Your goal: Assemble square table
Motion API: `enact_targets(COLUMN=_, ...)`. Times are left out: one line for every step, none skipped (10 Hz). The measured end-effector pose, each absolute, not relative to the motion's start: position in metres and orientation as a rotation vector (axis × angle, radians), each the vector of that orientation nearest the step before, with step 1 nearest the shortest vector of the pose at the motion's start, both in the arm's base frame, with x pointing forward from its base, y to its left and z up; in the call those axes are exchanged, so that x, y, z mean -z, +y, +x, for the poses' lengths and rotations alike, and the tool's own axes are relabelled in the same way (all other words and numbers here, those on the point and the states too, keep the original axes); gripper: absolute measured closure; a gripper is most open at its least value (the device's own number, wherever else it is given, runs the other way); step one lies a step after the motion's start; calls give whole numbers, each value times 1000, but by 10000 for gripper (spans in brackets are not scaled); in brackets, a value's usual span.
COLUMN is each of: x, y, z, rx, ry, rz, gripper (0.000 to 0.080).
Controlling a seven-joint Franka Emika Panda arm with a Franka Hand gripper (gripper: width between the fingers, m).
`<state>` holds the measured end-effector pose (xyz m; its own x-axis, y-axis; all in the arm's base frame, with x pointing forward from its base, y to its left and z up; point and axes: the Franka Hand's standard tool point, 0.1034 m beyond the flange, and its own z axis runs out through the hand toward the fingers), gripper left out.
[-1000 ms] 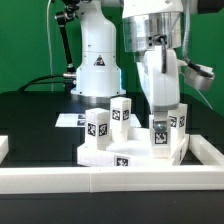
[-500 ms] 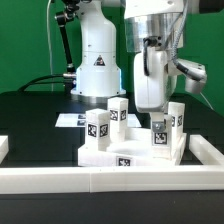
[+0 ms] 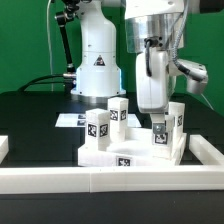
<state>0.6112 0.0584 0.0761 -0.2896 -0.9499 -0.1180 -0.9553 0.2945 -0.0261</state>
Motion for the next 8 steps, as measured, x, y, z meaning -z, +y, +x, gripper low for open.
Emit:
enact_targets(x=-76, y=59, z=612, rx=-64, ry=2357, rz=-1898, gripper=297)
enact_targets(x=-76, y=60, z=613, rx=-34, ry=2225, rz=-2039, gripper=177)
enact_targets(x=-76, y=61, z=613, rx=-23, ry=2111, rz=-2154, gripper=158)
enact_targets(x=-75, y=61, z=614, rx=-12, ry=2032, rz=-2227, gripper=158)
enact_targets(x=-75, y=62, z=614, rx=5, ry=1907, rz=-2333, gripper=151)
enact_targets(x=-75, y=62, z=615, rx=15, ry=1806, rz=-2413, gripper=151)
enact_targets(x=-75, y=62, z=615, rx=23, ry=1697, rz=-2493, gripper=150)
enact_targets(x=-75, y=62, z=615, rx=25, ry=1616, rz=-2554, gripper=150)
